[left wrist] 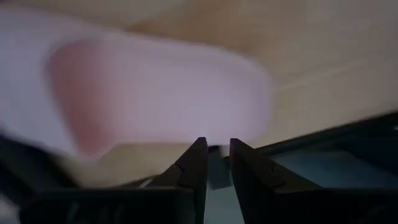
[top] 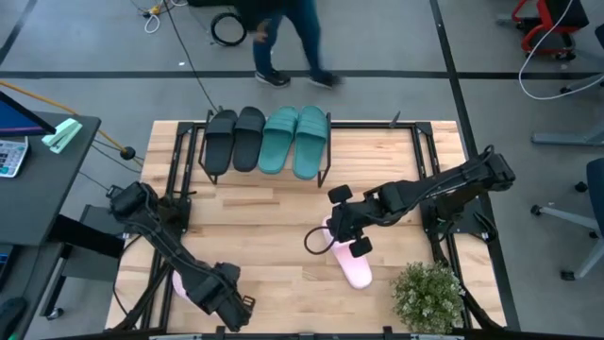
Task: Pick and place slides into the shelf
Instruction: Move the left pink slipper under the shelf
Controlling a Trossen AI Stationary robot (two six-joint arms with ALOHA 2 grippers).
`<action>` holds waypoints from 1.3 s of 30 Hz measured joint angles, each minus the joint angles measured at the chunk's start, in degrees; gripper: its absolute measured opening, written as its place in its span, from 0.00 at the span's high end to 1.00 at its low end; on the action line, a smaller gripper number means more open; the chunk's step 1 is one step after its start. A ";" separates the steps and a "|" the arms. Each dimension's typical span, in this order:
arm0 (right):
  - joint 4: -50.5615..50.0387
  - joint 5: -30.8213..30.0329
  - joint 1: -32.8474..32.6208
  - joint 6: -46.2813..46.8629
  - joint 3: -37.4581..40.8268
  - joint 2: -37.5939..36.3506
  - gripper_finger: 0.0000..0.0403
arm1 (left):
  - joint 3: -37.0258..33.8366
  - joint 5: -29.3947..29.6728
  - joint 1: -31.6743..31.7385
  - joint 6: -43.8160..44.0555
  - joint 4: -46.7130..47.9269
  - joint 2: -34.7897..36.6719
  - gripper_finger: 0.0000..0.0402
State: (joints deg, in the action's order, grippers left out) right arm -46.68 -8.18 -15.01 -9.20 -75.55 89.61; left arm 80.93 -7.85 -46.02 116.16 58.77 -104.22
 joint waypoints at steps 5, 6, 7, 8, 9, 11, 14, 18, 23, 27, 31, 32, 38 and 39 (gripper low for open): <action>2.05 0.00 1.00 -1.83 -0.02 -1.03 0.63 | -0.90 -7.49 -0.02 3.93 5.36 0.00 0.80; 2.36 -0.03 1.15 -1.87 -0.02 -1.05 0.63 | -0.90 -7.71 -0.17 4.47 6.71 0.00 0.80; 2.36 -0.01 1.46 -1.93 -0.02 -1.05 0.62 | -0.90 -7.73 -0.26 4.70 7.94 0.00 0.80; 2.41 -0.03 1.69 -1.97 -0.02 -1.10 0.62 | -0.90 -7.81 -0.29 4.72 9.04 0.00 0.81; 2.57 -0.01 1.96 -2.13 -0.02 -1.12 0.62 | -0.90 -7.84 -0.51 4.72 10.20 0.00 0.82; 2.66 -0.02 2.40 -3.06 -0.02 -1.12 0.63 | -0.90 -7.87 -0.58 4.70 11.91 -0.01 0.83; 2.72 0.00 3.03 -4.41 -0.02 -1.12 0.63 | -0.90 -8.10 -0.87 4.68 14.12 -0.35 0.84; 2.87 0.03 3.68 -4.48 -0.02 -1.12 0.64 | -0.90 -9.57 -1.25 4.53 17.16 -1.64 0.85; 3.04 0.07 3.66 -4.50 -0.02 -1.12 0.64 | -0.88 -10.09 -2.02 4.37 17.66 -4.07 0.85; 3.04 0.08 3.66 -4.42 -0.02 -1.12 0.64 | -0.88 -10.23 -2.21 4.21 17.61 -6.06 0.85; 3.04 0.09 3.66 -4.40 -0.02 -1.12 0.64 | -0.82 -10.43 -2.21 4.56 19.34 -7.10 0.85; 3.04 0.08 3.66 -4.40 -0.02 -1.12 0.64 | -0.81 -10.45 -2.23 4.64 20.32 -7.24 0.85; 3.06 0.08 3.66 -4.36 -0.02 -1.12 0.64 | -0.81 -10.20 -2.64 4.91 27.25 -7.52 0.85; 3.06 0.10 3.66 -4.36 -0.02 -1.14 0.64 | -0.81 -10.26 -2.71 5.23 27.89 -7.52 0.85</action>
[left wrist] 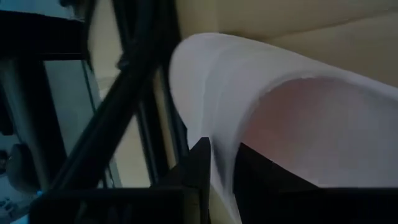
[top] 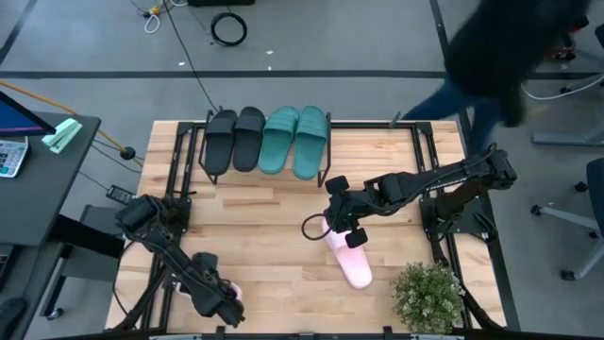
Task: Pick and place slides into the shelf
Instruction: Move the left pink slipper under the shelf
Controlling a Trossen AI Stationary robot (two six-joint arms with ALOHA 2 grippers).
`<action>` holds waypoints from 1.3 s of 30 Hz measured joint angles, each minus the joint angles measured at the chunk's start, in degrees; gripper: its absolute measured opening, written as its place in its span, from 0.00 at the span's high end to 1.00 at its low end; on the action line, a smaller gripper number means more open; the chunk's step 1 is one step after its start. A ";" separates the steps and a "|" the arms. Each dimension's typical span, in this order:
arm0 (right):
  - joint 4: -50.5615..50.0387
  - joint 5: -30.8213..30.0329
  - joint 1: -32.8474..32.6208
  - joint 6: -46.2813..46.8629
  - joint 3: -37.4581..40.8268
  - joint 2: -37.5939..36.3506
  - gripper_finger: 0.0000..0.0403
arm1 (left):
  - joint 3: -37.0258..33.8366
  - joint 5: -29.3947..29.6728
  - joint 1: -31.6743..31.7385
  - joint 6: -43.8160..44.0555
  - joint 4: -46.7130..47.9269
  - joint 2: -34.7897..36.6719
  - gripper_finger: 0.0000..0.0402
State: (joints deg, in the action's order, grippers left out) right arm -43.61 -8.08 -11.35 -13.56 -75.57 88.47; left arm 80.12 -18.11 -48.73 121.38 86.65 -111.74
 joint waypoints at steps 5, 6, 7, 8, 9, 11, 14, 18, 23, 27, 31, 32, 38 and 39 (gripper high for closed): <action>0.33 0.00 0.00 0.00 0.00 0.00 0.64 | 0.00 -0.07 -0.38 0.79 1.01 0.00 0.85; 0.52 -0.02 0.00 0.00 0.00 0.00 0.64 | 0.00 -0.07 -0.44 0.76 1.05 0.00 0.85; 0.74 0.00 0.00 0.00 0.00 0.00 0.64 | 0.00 -0.09 -0.51 0.33 1.14 0.00 0.85; 0.91 -0.02 0.00 0.00 0.00 0.00 0.64 | -0.02 -0.05 -0.60 -0.95 1.26 0.00 0.86; 1.05 0.00 0.00 0.00 0.00 0.00 0.64 | -0.02 -0.04 -0.67 -2.57 1.36 0.00 0.87; 1.33 -0.01 0.00 -0.02 0.00 -0.02 0.64 | -0.03 -0.03 -0.73 -4.89 1.34 0.00 0.92; 1.48 -0.02 0.00 -0.02 0.00 -0.02 0.64 | -0.06 0.67 -0.59 -7.99 1.41 0.00 0.97; 1.50 0.00 0.00 -0.02 0.00 -0.02 0.64 | -0.09 5.52 0.94 -11.86 1.58 0.00 0.96; 2.13 -0.02 0.00 -0.06 0.00 -0.02 0.64 | -0.09 20.26 5.04 -25.35 1.62 0.00 0.97; 2.25 0.00 0.00 -0.07 0.00 -0.02 0.64 | -0.09 35.73 9.18 -40.66 3.68 0.00 0.97; 2.77 -0.02 0.00 -0.07 0.00 -0.02 0.64 | -1.38 47.98 13.23 -55.34 3.41 -0.01 0.97; 2.91 -0.01 0.00 -0.07 0.00 -0.02 0.64 | -2.27 49.88 14.49 -56.18 3.30 0.02 0.97; 2.88 -0.02 0.00 -0.08 0.00 -0.02 0.64 | -12.44 49.29 20.90 -56.27 1.25 0.00 0.97; 2.88 0.00 0.00 -0.09 0.00 -0.02 0.64 | -14.43 49.62 21.70 -56.01 -0.37 0.00 0.97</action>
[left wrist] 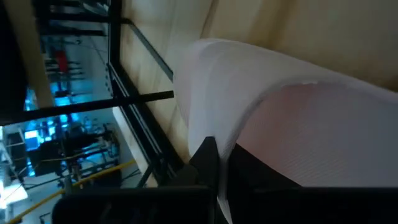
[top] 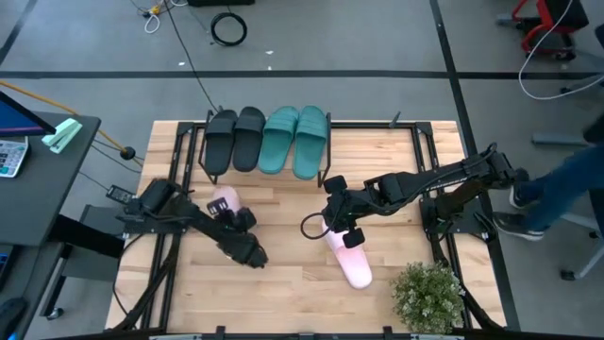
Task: Pick and place slides into the shelf
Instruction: Move the left pink slipper under the shelf
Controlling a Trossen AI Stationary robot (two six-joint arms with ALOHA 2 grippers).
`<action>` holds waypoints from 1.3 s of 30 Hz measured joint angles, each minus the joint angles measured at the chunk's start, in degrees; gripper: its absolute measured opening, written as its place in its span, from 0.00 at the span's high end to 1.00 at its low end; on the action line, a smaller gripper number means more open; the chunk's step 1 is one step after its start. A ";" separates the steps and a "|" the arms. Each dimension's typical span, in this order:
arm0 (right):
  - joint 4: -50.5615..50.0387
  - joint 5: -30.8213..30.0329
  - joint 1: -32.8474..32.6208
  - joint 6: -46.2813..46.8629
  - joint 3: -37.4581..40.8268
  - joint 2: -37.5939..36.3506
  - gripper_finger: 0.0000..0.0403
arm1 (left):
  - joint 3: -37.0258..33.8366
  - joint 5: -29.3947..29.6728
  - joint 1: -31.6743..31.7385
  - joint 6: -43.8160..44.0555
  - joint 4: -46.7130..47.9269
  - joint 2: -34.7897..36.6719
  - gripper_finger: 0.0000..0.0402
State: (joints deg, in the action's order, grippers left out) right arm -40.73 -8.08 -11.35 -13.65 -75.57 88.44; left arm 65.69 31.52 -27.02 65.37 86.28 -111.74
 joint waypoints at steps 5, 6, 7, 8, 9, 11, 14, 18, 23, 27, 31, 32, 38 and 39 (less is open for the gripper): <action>0.08 -0.01 -0.01 0.00 0.00 0.00 0.64 | -7.38 9.36 1.96 1.13 -6.06 0.00 0.97; 0.07 0.00 0.00 0.01 0.00 0.00 0.64 | -8.26 12.52 2.01 1.46 -7.40 0.00 0.97; 0.09 0.00 0.00 0.04 0.00 0.00 0.64 | -8.94 15.54 2.01 1.57 -8.74 0.00 0.97; 0.11 0.00 0.00 0.06 0.00 0.00 0.64 | -9.36 17.58 2.01 1.60 -9.59 0.01 0.97; 0.09 0.00 0.00 0.05 0.00 0.00 0.64 | -9.75 18.59 2.07 1.52 -10.03 0.05 0.97; 0.12 -0.02 0.00 0.07 0.00 0.00 0.64 | -10.41 19.07 2.64 1.20 -10.54 0.17 0.97; 0.14 -0.01 -0.02 0.07 0.00 0.00 0.64 | -12.39 19.59 3.69 1.59 -11.32 0.43 0.97; 0.72 0.00 0.00 0.09 0.00 0.00 0.64 | -14.92 21.77 4.72 2.49 -12.66 0.48 0.97; 1.79 -0.02 0.00 0.09 0.00 0.00 0.64 | -15.08 23.52 4.80 3.32 -13.01 0.35 0.95; 1.81 0.00 -0.02 0.11 0.00 0.00 0.64 | -12.86 19.05 4.56 2.29 -11.74 0.12 0.86; 1.84 0.00 -0.01 0.11 0.00 0.00 0.64 | -7.74 16.32 3.92 -0.49 -8.84 -0.28 0.76; 1.87 0.00 0.00 0.13 0.00 0.00 0.64 | -5.87 16.24 3.88 -0.50 -7.69 -0.28 0.74; 2.01 0.00 -0.02 1.74 0.00 0.00 0.64 | 4.21 14.42 3.94 -1.54 1.61 -0.11 0.61; 2.01 0.00 0.00 2.25 0.00 0.00 0.64 | 5.49 13.79 3.94 -2.43 2.31 -0.11 0.59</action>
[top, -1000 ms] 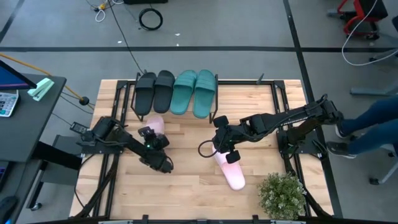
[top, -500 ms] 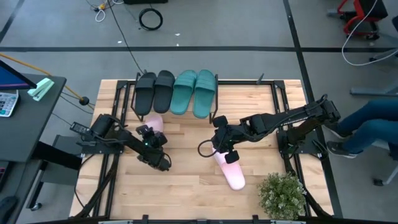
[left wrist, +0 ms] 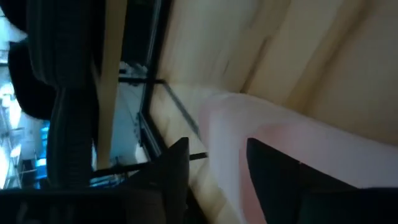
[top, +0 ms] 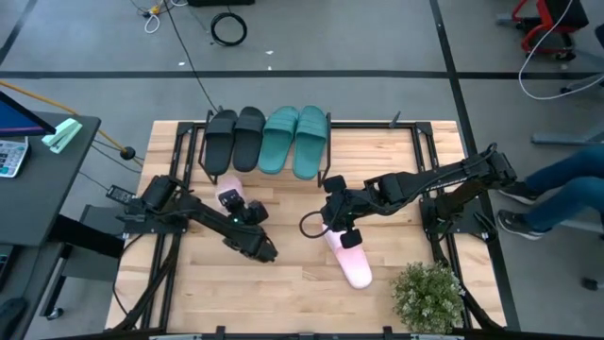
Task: Pick and place slides into the shelf
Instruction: Move the left pink slipper under the shelf
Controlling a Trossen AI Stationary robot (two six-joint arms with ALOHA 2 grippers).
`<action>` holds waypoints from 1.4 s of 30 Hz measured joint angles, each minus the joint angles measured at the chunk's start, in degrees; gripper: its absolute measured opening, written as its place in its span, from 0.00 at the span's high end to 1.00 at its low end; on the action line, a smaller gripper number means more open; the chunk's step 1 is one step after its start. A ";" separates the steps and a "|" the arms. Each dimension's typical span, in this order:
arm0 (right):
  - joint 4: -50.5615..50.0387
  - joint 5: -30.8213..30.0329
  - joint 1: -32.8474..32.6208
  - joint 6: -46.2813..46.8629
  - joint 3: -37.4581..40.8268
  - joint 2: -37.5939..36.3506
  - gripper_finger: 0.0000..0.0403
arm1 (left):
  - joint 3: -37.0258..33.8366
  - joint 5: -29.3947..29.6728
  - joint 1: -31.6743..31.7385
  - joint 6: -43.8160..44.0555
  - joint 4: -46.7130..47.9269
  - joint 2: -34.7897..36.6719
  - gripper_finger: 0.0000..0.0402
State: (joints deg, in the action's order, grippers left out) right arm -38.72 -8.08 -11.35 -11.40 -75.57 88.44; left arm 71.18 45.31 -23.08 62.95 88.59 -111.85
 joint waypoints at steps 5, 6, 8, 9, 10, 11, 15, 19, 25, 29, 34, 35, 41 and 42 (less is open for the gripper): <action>-0.01 0.02 0.00 1.12 0.00 0.00 0.64 | 6.97 -10.11 -0.25 -2.15 -0.58 0.00 0.52; -0.04 0.00 0.00 1.12 0.00 0.00 0.64 | 8.03 -13.71 -0.24 -2.08 -1.33 0.07 0.52; -0.08 0.00 0.00 1.12 0.00 0.00 0.64 | 9.47 -20.39 -0.58 -0.87 -3.37 0.09 0.51; -0.17 0.00 0.00 1.12 0.00 0.00 0.64 | 9.91 -22.60 -0.94 -0.31 -5.08 0.09 0.51; -0.20 0.00 0.00 1.12 0.00 0.00 0.64 | 9.99 -23.97 -1.41 0.05 -7.22 0.11 0.52; -0.17 0.00 0.00 1.10 0.00 0.00 0.64 | 9.99 -25.31 -2.01 0.30 -9.07 0.11 0.53; -0.21 0.00 0.00 1.07 0.00 0.00 0.64 | 9.99 -29.84 -5.27 2.01 -11.72 0.11 0.67; -0.22 0.00 0.00 1.05 0.00 0.00 0.64 | 9.99 -32.70 -8.44 8.31 -10.58 0.11 0.92; -0.22 0.00 0.00 1.01 0.00 0.00 0.64 | 9.99 -33.63 -11.81 13.56 -12.09 0.11 0.98; -0.22 0.00 0.00 0.96 0.00 0.00 0.64 | 9.43 -33.45 -12.56 14.39 -16.13 0.11 0.99; -0.22 0.00 0.00 0.94 0.00 0.00 0.64 | 3.71 -32.94 -12.15 12.90 -24.06 0.15 0.99; -0.22 0.00 0.00 0.94 0.00 0.00 0.64 | 2.39 -32.93 -12.04 13.27 -24.48 0.15 0.99; -0.22 0.00 0.00 0.94 0.00 0.00 0.64 | -3.93 -32.93 -11.19 15.94 -24.12 0.17 0.99; -0.22 0.00 0.00 0.94 0.00 0.00 0.64 | -4.60 -32.94 -11.08 15.92 -24.51 0.37 0.99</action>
State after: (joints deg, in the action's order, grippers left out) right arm -38.94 -8.08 -11.35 -10.46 -75.57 88.44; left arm 66.58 12.37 -34.16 78.87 64.08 -111.49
